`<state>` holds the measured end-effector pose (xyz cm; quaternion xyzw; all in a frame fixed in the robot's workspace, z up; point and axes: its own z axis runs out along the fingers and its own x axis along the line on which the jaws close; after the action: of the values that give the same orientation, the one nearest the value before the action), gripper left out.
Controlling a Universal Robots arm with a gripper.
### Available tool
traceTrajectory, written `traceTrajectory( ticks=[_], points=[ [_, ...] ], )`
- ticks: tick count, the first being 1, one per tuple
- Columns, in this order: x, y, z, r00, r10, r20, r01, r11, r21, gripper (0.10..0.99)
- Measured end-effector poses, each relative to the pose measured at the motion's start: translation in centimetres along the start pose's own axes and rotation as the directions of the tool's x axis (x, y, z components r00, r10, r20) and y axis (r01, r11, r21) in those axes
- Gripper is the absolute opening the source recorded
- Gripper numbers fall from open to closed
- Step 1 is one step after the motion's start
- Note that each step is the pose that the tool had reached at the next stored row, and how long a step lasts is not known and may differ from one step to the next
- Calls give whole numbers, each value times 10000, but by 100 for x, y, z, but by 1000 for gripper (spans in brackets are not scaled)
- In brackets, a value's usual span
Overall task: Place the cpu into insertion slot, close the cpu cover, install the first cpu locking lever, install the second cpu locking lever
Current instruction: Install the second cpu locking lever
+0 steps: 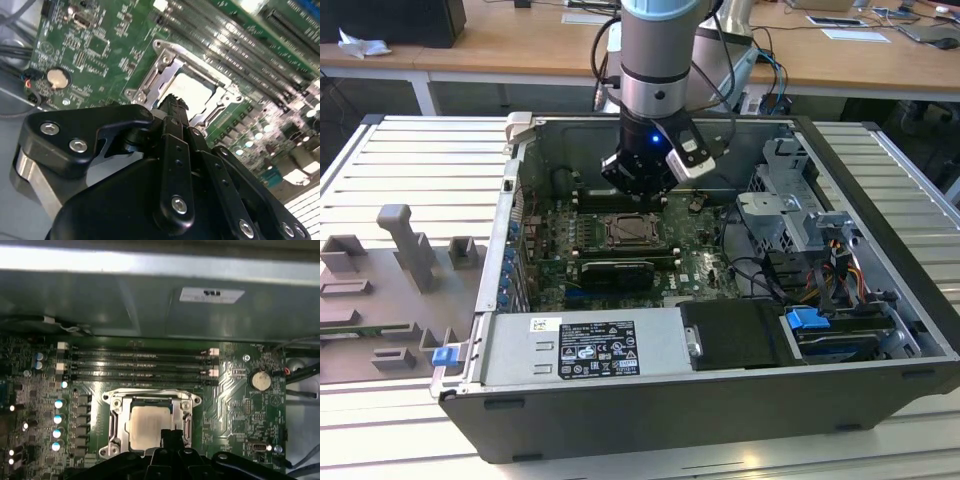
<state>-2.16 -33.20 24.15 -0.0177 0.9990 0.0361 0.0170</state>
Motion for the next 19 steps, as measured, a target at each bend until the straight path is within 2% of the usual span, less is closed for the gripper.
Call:
traceTrajectory(
  ticks=[6, 19],
  points=[
    [4, -118, -2, 10000, -1, -1, 1, 10000, 1, 106],
    [7, -202, 1, 10000, 0, 0, 0, 10000, -1, 106]
  ],
)
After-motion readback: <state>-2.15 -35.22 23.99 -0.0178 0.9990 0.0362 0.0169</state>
